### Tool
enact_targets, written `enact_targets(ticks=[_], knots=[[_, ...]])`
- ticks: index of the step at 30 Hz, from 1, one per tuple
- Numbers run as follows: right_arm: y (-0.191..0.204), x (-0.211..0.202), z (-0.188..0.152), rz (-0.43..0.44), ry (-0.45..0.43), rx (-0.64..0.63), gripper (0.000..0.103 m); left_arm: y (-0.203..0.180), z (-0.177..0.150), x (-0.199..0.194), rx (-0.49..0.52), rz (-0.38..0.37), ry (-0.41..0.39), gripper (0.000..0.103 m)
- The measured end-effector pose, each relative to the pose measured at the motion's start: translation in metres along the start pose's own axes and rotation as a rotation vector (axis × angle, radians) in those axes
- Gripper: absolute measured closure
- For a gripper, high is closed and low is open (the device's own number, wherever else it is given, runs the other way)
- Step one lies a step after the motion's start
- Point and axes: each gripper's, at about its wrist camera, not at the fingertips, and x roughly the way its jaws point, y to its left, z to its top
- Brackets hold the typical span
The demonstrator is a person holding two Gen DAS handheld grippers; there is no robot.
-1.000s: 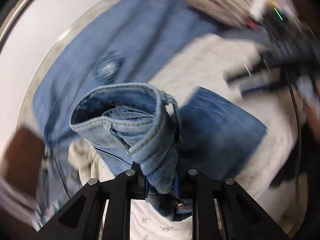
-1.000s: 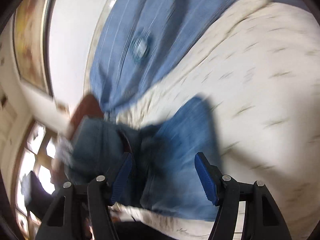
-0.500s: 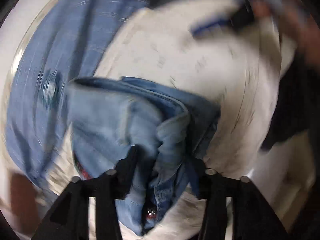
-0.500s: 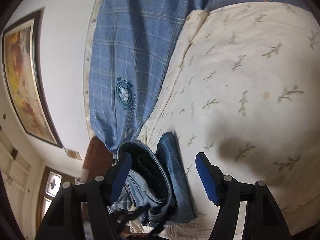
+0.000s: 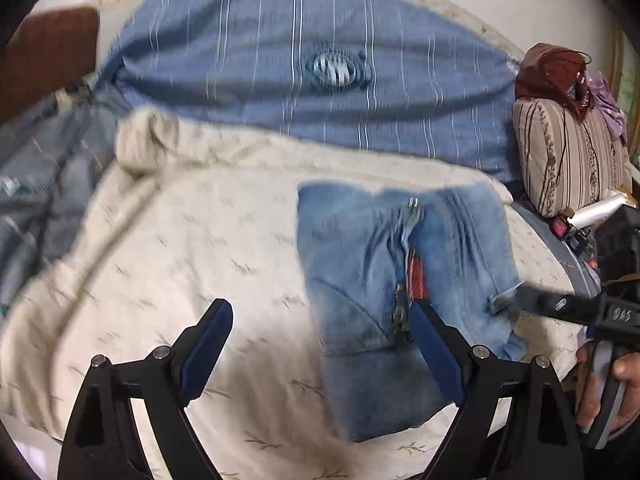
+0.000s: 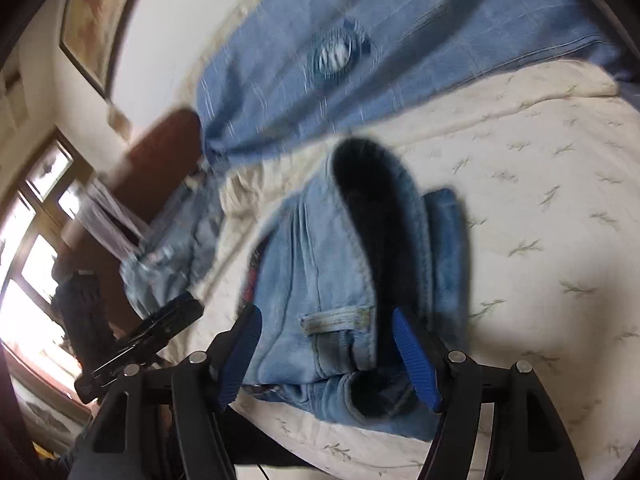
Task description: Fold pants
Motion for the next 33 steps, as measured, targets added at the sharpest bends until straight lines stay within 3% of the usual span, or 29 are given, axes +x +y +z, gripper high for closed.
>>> enact_targets(ticks=[2,4,7,10,12,13,14,15,18,20,22,24,25,27,29,30,31,32,33], knots=[[0.008,0.019,0.000,-0.035,0.109,-0.002,0.076,-0.009,-0.011,0.013,0.025,0.020,0.059,0.013],[0.030,0.011,-0.001,-0.079,0.116,-0.077,0.078,-0.011,-0.019,0.013,0.048,0.016,0.055,0.013],[0.057,-0.008,-0.003,-0.198,0.093,-0.153,0.079,-0.011,-0.016,-0.006,0.036,0.005,-0.003,0.013],[0.035,0.006,-0.012,-0.290,0.139,-0.111,0.079,-0.007,-0.005,-0.023,-0.008,-0.019,-0.079,0.013],[0.001,0.021,-0.015,-0.222,0.162,0.019,0.071,-0.018,0.000,-0.006,0.067,0.032,-0.014,0.013],[-0.009,0.019,-0.016,-0.186,0.140,0.073,0.070,-0.023,-0.001,0.012,0.115,0.050,0.058,0.013],[-0.013,0.013,-0.014,-0.157,0.119,0.106,0.061,-0.030,-0.010,0.032,0.179,0.088,0.140,0.012],[-0.012,0.011,-0.012,-0.159,0.117,0.098,0.053,-0.030,-0.013,0.037,0.187,0.106,0.133,0.011],[-0.002,-0.003,-0.006,-0.204,0.136,0.049,0.051,-0.031,-0.009,0.035,0.178,0.107,0.131,0.011],[0.012,-0.027,0.007,-0.248,0.057,0.027,0.051,-0.033,-0.010,0.035,0.203,0.111,0.119,0.011],[0.026,-0.049,0.022,-0.218,-0.033,0.019,0.050,-0.035,-0.013,0.031,0.196,0.108,0.109,0.011],[0.043,-0.055,0.045,-0.119,-0.065,0.012,0.046,-0.033,-0.013,0.032,0.179,0.099,0.110,0.011],[0.050,-0.046,0.060,-0.033,-0.041,0.008,0.046,-0.031,-0.013,0.033,0.175,0.093,0.112,0.011],[0.049,-0.024,0.080,0.058,0.006,0.031,0.046,-0.028,-0.013,0.034,0.168,0.078,0.114,0.011],[0.036,0.014,0.100,0.101,0.077,0.080,0.046,-0.025,-0.014,0.035,0.154,0.063,0.113,0.011],[0.023,0.031,0.104,0.079,0.115,0.098,0.046,-0.023,-0.014,0.035,0.148,0.052,0.112,0.011],[0.005,0.045,0.103,-0.006,0.147,0.124,0.046,-0.020,-0.014,0.034,0.139,0.033,0.109,0.011],[-0.029,0.064,0.097,-0.103,0.205,0.219,0.057,-0.015,-0.013,0.030,0.117,-0.007,0.100,0.011],[-0.045,0.075,0.091,-0.095,0.240,0.278,0.065,-0.012,-0.011,0.025,0.100,-0.023,0.088,0.011]])
